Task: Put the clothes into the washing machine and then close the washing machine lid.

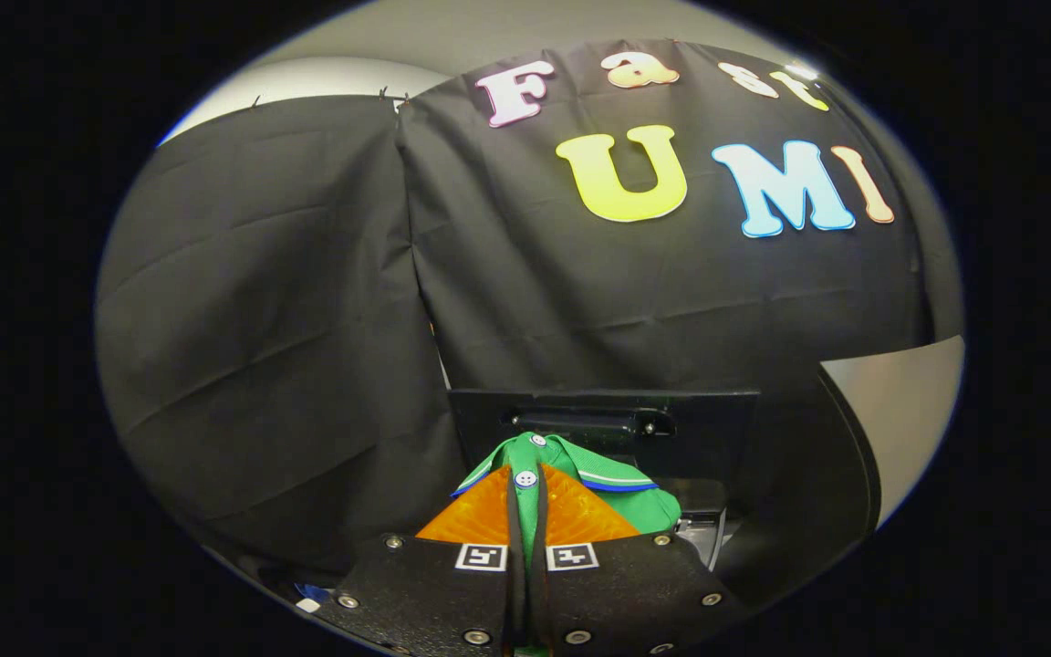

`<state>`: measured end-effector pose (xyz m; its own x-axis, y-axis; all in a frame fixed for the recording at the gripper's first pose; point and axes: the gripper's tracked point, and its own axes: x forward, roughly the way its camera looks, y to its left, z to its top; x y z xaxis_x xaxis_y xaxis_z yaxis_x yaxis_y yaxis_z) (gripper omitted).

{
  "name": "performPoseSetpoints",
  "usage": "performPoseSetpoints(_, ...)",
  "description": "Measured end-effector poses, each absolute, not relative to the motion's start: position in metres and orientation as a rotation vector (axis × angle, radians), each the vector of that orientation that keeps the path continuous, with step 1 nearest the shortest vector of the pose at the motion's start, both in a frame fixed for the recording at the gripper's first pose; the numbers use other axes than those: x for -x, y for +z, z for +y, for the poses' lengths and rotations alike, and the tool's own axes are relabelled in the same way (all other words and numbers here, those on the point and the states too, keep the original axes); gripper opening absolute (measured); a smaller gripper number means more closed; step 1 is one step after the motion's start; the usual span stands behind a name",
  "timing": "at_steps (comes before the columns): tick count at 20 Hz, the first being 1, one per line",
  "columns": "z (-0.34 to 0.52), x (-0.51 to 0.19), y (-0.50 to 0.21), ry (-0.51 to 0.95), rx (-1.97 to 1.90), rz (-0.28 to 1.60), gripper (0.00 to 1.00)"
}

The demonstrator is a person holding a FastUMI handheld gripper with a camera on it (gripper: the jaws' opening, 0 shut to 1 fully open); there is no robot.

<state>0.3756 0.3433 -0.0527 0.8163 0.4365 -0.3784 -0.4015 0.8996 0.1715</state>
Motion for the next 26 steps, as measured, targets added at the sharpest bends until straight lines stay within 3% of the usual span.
performPoseSetpoints(16, 0.342, -0.373, -0.187, 0.372, 0.008, 0.648, 0.11)
performPoseSetpoints(18, 0.34, -0.365, -0.201, 0.367, 0.029, 0.681, 0.2)
performPoseSetpoints(20, 0.336, -0.358, -0.211, 0.353, 0.035, 0.704, 0.36)
performPoseSetpoints(23, 0.326, -0.351, -0.224, 0.316, 0.071, 0.714, 0.93)
performPoseSetpoints(26, 0.326, -0.347, -0.222, 0.314, 0.069, 0.698, 0.95)
